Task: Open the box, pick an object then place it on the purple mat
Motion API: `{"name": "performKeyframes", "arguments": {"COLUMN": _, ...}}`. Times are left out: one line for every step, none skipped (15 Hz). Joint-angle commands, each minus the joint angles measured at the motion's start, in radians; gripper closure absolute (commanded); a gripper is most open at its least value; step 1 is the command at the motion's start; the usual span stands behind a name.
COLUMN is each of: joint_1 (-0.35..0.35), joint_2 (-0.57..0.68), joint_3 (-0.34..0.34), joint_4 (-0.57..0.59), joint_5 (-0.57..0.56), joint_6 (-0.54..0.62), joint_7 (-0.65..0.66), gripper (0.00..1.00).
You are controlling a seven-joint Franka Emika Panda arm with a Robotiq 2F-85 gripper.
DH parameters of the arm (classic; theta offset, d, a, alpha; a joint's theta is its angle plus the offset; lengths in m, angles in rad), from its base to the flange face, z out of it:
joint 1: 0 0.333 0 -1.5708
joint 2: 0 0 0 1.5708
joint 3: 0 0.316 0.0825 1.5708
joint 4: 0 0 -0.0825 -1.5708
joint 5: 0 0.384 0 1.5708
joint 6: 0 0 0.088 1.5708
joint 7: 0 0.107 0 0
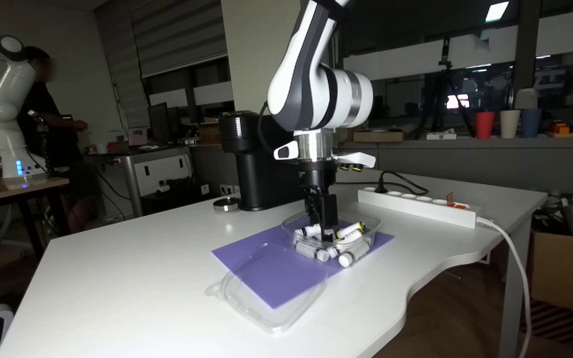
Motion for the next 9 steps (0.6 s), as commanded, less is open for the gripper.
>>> {"name": "performKeyframes", "arguments": {"joint_1": -0.008, "joint_2": 0.01, "joint_3": 0.009, "joint_4": -0.012, "joint_5": -0.005, "joint_6": 0.049, "joint_7": -0.023, "gripper": 0.4}}
{"name": "performKeyframes", "arguments": {"joint_1": -0.009, "joint_2": 0.01, "joint_3": 0.009, "joint_4": -0.013, "joint_5": -0.006, "joint_6": 0.06, "joint_7": -0.026, "gripper": 0.47}}
{"name": "performKeyframes", "arguments": {"joint_1": -0.008, "joint_2": 0.008, "joint_3": 0.007, "joint_4": -0.014, "joint_5": -0.009, "joint_6": 0.069, "joint_7": -0.027, "gripper": 0.54}}
{"name": "performKeyframes", "arguments": {"joint_1": -0.005, "joint_2": 0.007, "joint_3": 0.004, "joint_4": -0.015, "joint_5": -0.012, "joint_6": 0.077, "joint_7": -0.025, "gripper": 0.6}}
{"name": "performKeyframes", "arguments": {"joint_1": -0.003, "joint_2": 0.004, "joint_3": 0.003, "joint_4": -0.014, "joint_5": -0.013, "joint_6": 0.075, "joint_7": -0.024, "gripper": 0.66}}
{"name": "performKeyframes", "arguments": {"joint_1": -0.002, "joint_2": 0.002, "joint_3": 0.002, "joint_4": -0.017, "joint_5": -0.013, "joint_6": 0.079, "joint_7": -0.024, "gripper": 0.69}}
{"name": "performKeyframes", "arguments": {"joint_1": 0.003, "joint_2": 0.0, "joint_3": 0.0, "joint_4": -0.014, "joint_5": -0.014, "joint_6": 0.075, "joint_7": -0.02, "gripper": 0.71}}
{"name": "performKeyframes", "arguments": {"joint_1": 0.004, "joint_2": -0.005, "joint_3": 0.0, "joint_4": -0.015, "joint_5": -0.013, "joint_6": 0.074, "joint_7": -0.015, "gripper": 0.77}}
{"name": "performKeyframes", "arguments": {"joint_1": 0.004, "joint_2": -0.009, "joint_3": 0.002, "joint_4": -0.015, "joint_5": -0.009, "joint_6": 0.071, "joint_7": -0.013, "gripper": 0.83}}
